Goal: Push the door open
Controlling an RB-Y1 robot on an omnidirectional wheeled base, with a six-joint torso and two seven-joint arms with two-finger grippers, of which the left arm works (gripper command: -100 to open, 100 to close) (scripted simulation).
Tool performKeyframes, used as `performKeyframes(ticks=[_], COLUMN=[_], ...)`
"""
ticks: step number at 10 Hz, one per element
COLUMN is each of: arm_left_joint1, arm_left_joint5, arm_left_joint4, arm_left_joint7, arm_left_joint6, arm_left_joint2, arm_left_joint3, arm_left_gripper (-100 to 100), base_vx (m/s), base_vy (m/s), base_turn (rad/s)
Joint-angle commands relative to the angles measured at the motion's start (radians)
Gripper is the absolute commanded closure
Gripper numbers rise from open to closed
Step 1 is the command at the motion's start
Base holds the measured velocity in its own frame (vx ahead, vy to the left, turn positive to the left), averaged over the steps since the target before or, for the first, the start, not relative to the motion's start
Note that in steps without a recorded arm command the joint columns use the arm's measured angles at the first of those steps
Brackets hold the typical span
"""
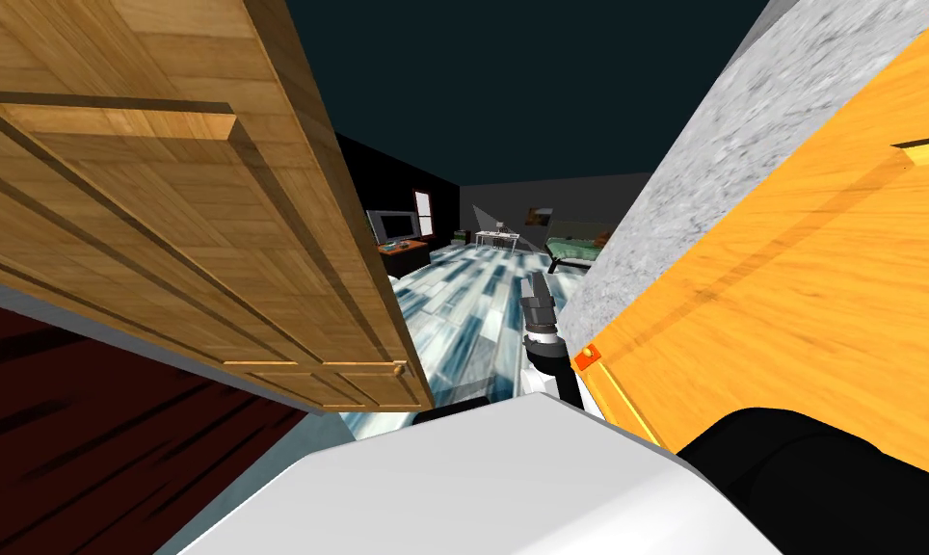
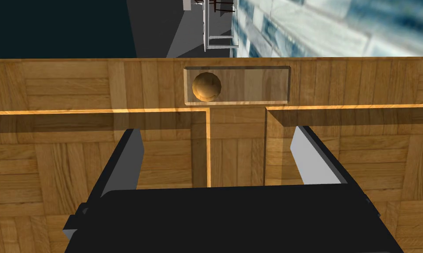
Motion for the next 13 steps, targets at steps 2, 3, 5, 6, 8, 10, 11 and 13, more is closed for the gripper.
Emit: performKeyframes(ticks=[2,3,5,6,8,10,11,13], arm_left_joint1=[0.0,0.0,0.0,0.0,0.016,0.035,0.042,0.064], arm_left_joint5=[0.0,0.0,0.0,0.0,0.022,0.047,0.057,0.086], arm_left_joint4=[0.0,0.0,0.0,0.0,-0.005,-0.011,-0.013,-0.019], arm_left_joint7=[0.0,0.0,0.0,0.0,0.002,0.004,0.005,0.008], arm_left_joint6=[0.0,0.0,0.0,0.0,0.02,0.035,0.039,0.046], arm_left_joint2=[0.0,0.0,0.0,0.0,-0.006,-0.013,-0.015,-0.023], arm_left_joint3=[0.0,0.0,0.0,0.0,0.021,0.047,0.056,0.084], arm_left_gripper=[100,100,100,100,-100,-100,-100,-100], base_vx=[0.014,-0.012,-0.01,0.0,0.04,0.107,0.126,0.147], base_vy=[-0.018,0.015,0.013,0.0,-0.035,-0.132,-0.152,-0.176], base_turn=[0.004,-0.004,-0.001,0.0,0.102,0.236,0.221,0.213])
